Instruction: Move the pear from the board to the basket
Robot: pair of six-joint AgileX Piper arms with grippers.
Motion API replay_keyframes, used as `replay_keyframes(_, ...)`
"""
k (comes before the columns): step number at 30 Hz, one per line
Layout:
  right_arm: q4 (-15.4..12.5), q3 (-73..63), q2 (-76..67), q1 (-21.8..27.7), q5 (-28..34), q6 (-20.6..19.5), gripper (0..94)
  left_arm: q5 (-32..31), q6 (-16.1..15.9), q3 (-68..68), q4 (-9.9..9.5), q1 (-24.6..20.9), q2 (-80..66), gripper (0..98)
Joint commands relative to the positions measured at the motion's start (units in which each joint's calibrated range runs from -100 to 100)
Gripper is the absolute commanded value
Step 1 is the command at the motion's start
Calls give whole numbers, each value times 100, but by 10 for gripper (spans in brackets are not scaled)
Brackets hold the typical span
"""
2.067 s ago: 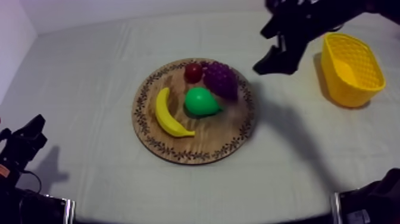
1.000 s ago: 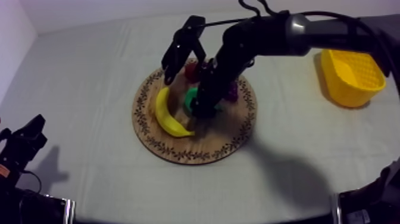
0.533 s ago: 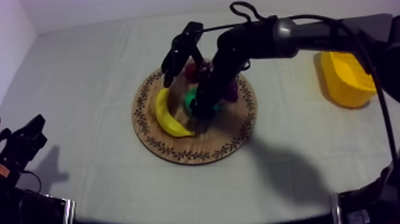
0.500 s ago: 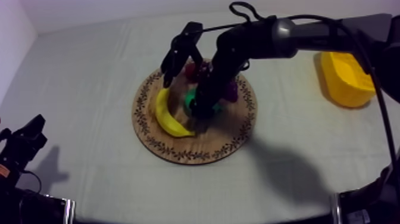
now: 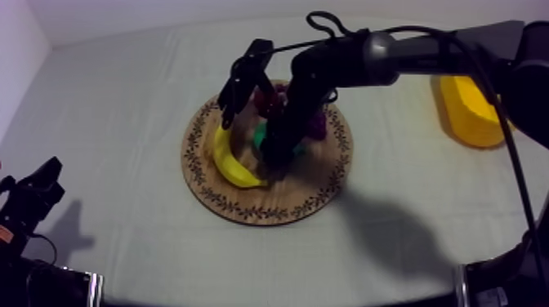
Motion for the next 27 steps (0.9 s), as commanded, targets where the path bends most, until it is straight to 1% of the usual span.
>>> replay_keyframes(1,29,31,-41,14,-22,-18,453,1,1,2,-2,1,0,1)
replay_keyframes(5,89,165,-318,44,-144,-93,456,1,2,2,-2,1,0,1)
replay_keyframes(7,182,257,-581,68,-216,-169,458,1,0,2,-2,1,0,1)
replay_keyframes(10,412,425,-1118,163,-361,-342,464,1,1,2,-2,1,0,1)
replay_keyframes(13,733,578,-1753,352,-535,-582,469,1,0,2,-2,1,0,1)
replay_keyframes(16,1030,635,-2366,643,-676,-831,483,1,1,2,-2,1,0,1)
replay_keyframes(18,1149,599,-2725,887,-719,-948,490,1,-1,2,-2,1,0,1)
replay_keyframes(22,1268,410,-3278,1464,-761,-1113,495,1,-2,2,-2,1,0,1)
replay_keyframes(27,1434,113,-3674,2223,-801,-1426,499,1,-2,2,-2,1,0,1)
